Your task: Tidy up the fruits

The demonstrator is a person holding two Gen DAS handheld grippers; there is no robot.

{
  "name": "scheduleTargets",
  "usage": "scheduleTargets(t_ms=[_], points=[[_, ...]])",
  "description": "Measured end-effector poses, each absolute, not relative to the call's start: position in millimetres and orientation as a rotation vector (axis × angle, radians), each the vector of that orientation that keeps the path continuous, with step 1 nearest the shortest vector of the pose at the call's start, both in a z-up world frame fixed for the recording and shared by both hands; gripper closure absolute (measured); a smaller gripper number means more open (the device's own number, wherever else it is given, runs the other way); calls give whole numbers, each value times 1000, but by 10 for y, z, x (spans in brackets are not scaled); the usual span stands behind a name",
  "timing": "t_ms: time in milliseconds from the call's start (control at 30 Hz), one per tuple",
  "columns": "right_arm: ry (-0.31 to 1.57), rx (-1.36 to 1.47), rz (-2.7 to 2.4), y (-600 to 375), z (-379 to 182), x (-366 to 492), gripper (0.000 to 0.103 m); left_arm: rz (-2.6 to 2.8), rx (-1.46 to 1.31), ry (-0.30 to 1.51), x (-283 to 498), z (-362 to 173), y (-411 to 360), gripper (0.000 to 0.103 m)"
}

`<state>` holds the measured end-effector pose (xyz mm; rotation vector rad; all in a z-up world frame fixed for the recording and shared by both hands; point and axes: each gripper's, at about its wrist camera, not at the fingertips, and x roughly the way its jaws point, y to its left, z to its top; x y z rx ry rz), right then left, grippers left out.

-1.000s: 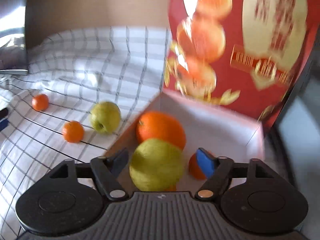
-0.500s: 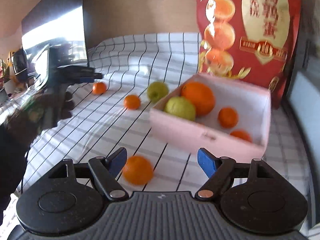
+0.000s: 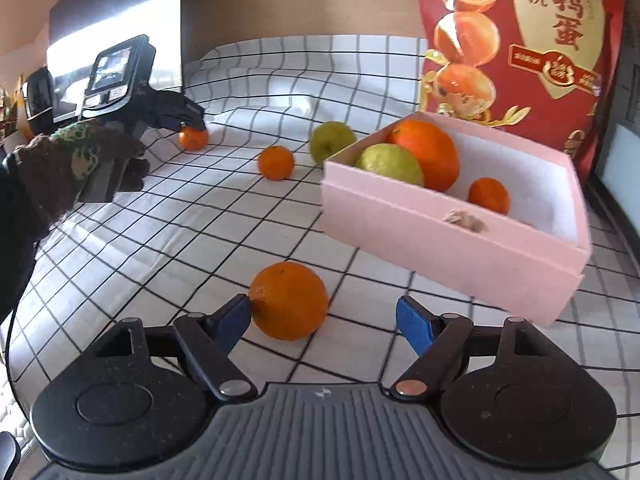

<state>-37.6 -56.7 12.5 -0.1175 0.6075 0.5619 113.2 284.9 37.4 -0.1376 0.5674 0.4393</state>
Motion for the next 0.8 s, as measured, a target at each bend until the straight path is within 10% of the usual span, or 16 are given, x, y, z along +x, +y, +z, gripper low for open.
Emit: scheduleTargets(t_ms=[167, 800], points=[[601, -141, 570, -488, 63, -402, 24, 386, -230, 610, 1168, 300, 2957, 45], [641, -54, 564, -578, 8, -315, 24, -31, -284, 529, 349, 294, 2008, 50]])
